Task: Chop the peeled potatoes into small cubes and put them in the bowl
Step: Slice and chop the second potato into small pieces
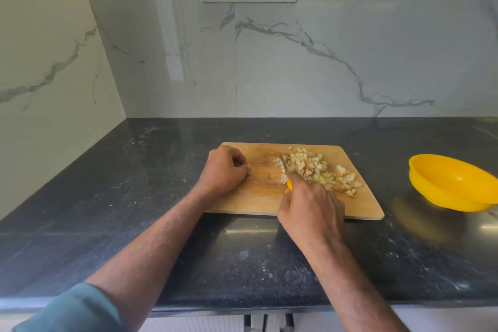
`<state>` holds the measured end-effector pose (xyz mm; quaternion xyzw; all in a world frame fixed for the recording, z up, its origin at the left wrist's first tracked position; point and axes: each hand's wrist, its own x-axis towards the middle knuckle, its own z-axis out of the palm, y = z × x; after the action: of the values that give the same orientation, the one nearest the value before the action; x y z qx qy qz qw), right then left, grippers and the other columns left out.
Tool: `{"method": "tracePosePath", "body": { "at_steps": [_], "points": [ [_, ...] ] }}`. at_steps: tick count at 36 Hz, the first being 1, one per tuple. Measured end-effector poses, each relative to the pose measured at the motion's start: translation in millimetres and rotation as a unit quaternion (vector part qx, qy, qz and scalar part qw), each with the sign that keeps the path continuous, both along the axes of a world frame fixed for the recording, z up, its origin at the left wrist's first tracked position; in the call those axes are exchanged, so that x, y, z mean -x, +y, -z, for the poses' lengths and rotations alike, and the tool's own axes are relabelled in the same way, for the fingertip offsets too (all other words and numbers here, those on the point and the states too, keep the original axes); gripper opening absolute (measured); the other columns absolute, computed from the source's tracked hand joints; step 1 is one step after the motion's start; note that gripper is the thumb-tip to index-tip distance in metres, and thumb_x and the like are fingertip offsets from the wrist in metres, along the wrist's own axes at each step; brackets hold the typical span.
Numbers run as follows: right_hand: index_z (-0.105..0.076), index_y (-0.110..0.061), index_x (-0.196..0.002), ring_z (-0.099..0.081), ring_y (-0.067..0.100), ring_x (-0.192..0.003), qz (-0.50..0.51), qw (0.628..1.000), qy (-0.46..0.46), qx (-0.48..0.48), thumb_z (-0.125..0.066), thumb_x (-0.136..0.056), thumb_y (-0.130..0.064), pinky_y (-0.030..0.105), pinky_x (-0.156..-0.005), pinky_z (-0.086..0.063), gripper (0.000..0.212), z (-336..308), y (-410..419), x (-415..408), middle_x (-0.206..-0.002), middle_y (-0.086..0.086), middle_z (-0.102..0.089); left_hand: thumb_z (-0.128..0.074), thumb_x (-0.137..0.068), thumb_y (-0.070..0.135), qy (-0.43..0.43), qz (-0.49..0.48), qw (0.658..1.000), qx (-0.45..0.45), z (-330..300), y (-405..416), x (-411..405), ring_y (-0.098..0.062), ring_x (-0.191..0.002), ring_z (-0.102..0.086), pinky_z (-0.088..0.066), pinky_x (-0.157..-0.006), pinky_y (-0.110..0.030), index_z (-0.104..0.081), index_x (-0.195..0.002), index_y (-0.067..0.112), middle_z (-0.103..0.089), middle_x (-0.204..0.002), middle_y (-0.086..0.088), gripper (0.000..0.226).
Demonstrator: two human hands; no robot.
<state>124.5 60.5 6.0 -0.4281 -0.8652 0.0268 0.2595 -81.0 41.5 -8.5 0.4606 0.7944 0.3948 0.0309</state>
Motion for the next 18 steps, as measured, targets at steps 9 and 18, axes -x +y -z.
{"method": "tracePosePath", "body": {
  "at_steps": [9, 18],
  "points": [
    [-0.058, -0.03, -0.137, -0.055, 0.007, -0.071, -0.132, 0.99, 0.04, 0.027, -0.059, -0.095, -0.03, 0.019, -0.067, -0.048, 0.042, 2.8, -0.5, -1.3, -0.09, -0.01, -0.072, -0.065, -0.098, 0.014, -0.027, -0.022, 0.998, -0.045, -0.7, -2.5, 2.8, -0.006, -0.087, -0.063, -0.047, -0.075, -0.014, -0.076, -0.097, 0.012, -0.07, -0.093, 0.003, 0.011],
    [-0.055, -0.033, -0.137, -0.054, 0.005, -0.071, -0.106, 0.994, 0.007, 0.03, -0.056, -0.096, -0.03, 0.012, -0.056, -0.033, 0.041, 4.9, 4.1, -2.2, -0.091, -0.014, -0.068, -0.071, -0.095, 0.019, -0.035, -0.008, 0.998, -0.051, -1.5, -1.7, 1.2, -0.007, -0.081, -0.062, -0.046, -0.07, -0.016, -0.074, -0.094, 0.016, -0.068, -0.088, 0.006, 0.004]
  ]
}}
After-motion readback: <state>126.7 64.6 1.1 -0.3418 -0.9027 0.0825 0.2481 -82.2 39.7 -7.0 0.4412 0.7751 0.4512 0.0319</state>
